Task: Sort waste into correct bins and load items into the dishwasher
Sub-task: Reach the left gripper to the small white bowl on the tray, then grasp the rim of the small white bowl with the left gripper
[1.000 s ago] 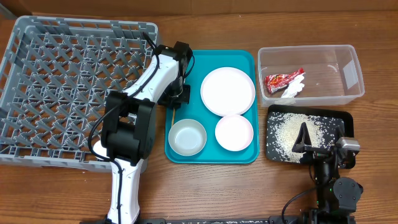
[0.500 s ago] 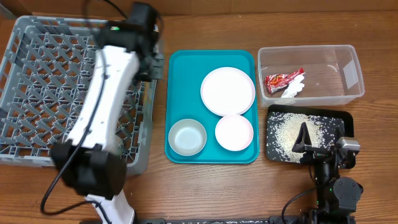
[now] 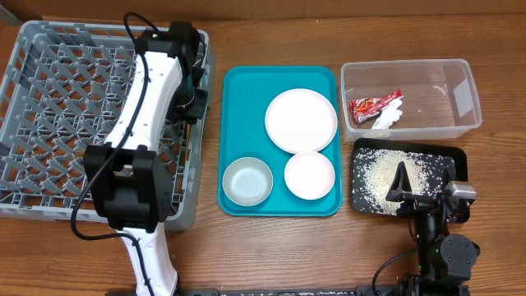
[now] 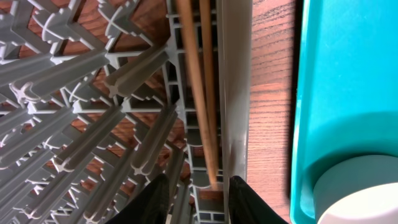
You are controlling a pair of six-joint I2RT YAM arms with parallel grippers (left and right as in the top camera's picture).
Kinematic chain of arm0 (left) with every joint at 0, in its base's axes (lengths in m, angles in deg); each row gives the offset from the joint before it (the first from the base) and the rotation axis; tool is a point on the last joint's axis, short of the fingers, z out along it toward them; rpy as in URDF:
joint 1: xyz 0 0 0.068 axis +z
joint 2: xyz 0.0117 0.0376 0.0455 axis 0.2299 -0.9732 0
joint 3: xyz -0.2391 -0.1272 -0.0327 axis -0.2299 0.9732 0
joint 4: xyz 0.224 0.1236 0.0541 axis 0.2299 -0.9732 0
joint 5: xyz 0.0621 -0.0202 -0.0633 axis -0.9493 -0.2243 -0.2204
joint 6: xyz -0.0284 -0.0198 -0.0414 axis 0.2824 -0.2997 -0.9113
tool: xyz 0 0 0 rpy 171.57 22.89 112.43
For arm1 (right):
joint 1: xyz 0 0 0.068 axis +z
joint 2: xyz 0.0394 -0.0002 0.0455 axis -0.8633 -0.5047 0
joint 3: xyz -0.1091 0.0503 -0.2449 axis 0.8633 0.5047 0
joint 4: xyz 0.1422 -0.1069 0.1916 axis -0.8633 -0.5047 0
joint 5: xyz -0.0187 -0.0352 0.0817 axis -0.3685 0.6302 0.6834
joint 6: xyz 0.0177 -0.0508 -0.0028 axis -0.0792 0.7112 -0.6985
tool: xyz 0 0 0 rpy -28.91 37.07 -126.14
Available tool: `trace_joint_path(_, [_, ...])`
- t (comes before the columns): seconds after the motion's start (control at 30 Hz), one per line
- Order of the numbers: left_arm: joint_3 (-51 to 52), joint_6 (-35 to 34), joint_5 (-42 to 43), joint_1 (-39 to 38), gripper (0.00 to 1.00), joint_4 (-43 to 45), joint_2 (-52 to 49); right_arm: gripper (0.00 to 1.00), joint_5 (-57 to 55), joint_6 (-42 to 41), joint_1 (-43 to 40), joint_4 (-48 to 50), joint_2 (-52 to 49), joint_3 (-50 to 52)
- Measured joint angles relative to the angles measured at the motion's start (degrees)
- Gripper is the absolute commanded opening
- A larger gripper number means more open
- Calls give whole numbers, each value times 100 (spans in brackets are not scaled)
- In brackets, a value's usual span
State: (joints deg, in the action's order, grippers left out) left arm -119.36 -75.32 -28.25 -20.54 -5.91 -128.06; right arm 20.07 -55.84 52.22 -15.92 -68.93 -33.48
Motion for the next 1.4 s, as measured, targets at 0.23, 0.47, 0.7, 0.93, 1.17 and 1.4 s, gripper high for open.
trace_joint_path(0.23, [-7, -125, 389, 0, 43, -74, 291, 100, -2, 0, 0, 0, 0, 0])
trace_joint_path(0.47, [-26, -411, 866, -35, 40, -315, 1709, 100, -2, 0, 0, 0, 0, 0])
trace_joint_path(0.7, [-7, -887, 793, -627, 38, -1106, 2704, 100, -2, 2, 0, 2, 0, 0])
trace_joint_path(0.93, [1668, -2157, -212, -1547, 82, -636, 3016, 100, -2, 0, 0, 0, 0, 0])
trace_joint_path(1.17, [3521, -2959, -293, -1613, 65, 872, 3003, 100, -2, 0, 0, 0, 0, 0])
trace_joint_path(1.4, [4194, -2968, -17, -1794, 50, 1679, 2741, 100, -2, 4, 0, 2, 0, 0])
